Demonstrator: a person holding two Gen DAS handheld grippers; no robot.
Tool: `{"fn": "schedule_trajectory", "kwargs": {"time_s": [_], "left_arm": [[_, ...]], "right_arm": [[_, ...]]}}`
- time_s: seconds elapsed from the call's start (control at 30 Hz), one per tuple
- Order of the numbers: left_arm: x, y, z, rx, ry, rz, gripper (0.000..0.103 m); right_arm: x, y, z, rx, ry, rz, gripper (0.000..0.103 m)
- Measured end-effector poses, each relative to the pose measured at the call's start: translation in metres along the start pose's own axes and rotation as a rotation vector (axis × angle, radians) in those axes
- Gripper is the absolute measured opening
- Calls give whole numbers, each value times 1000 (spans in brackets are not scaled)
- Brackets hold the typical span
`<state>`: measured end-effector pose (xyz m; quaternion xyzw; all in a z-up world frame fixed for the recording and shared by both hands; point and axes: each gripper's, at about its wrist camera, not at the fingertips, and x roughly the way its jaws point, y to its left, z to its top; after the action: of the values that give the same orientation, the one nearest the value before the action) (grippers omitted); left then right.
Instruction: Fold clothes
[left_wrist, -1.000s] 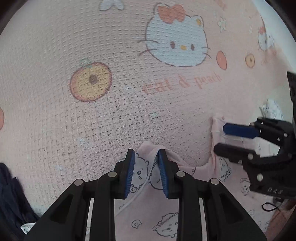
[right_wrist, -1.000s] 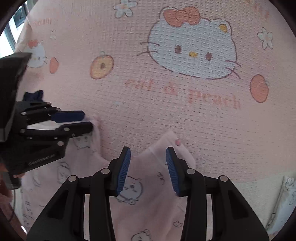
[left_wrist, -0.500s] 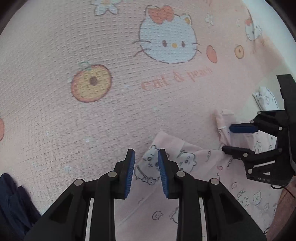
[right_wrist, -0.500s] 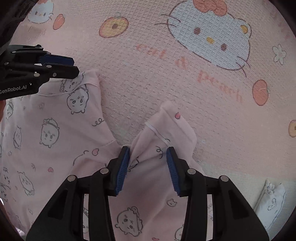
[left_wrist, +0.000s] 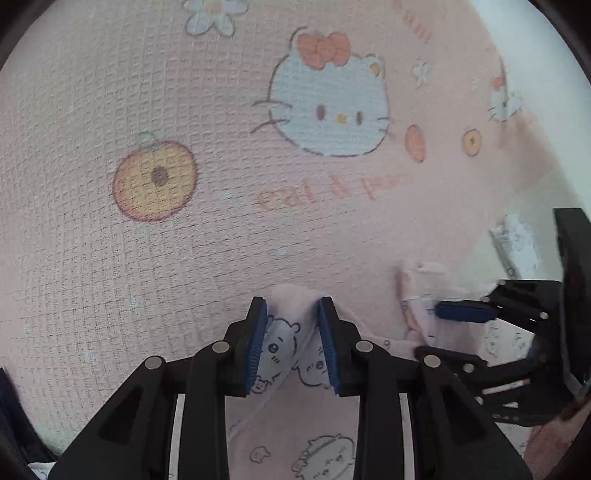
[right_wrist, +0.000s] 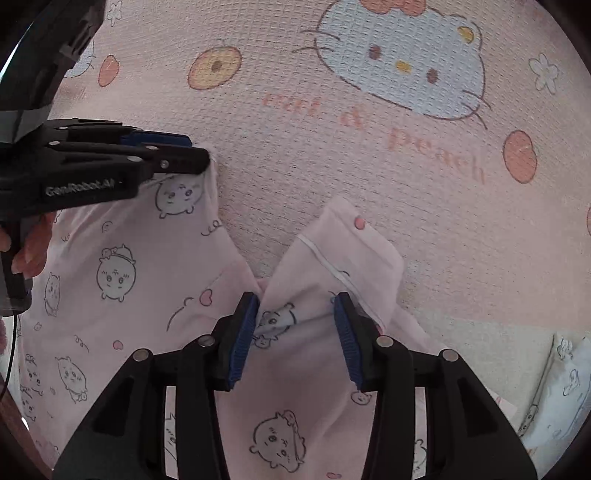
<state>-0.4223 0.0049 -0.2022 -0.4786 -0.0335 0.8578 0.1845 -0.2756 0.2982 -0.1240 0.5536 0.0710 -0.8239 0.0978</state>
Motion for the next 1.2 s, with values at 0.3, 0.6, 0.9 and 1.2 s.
{"fn": "schedule_trajectory", "kwargs": {"time_s": [0.3, 0.6, 0.9, 1.2], "left_arm": [[24, -3, 18, 6, 96, 113, 32], [15, 5, 24, -67, 39, 220, 42], [8, -48, -11, 169, 130, 209, 42], [1, -73, -1, 149, 163, -91, 40]], "right_arm": [[27, 13, 37, 20, -41, -33, 46], [13, 24, 2, -68, -16, -19, 43], [-20, -13, 4, 124, -161, -68, 44], [-26, -96, -43, 223, -49, -144, 56]]}}
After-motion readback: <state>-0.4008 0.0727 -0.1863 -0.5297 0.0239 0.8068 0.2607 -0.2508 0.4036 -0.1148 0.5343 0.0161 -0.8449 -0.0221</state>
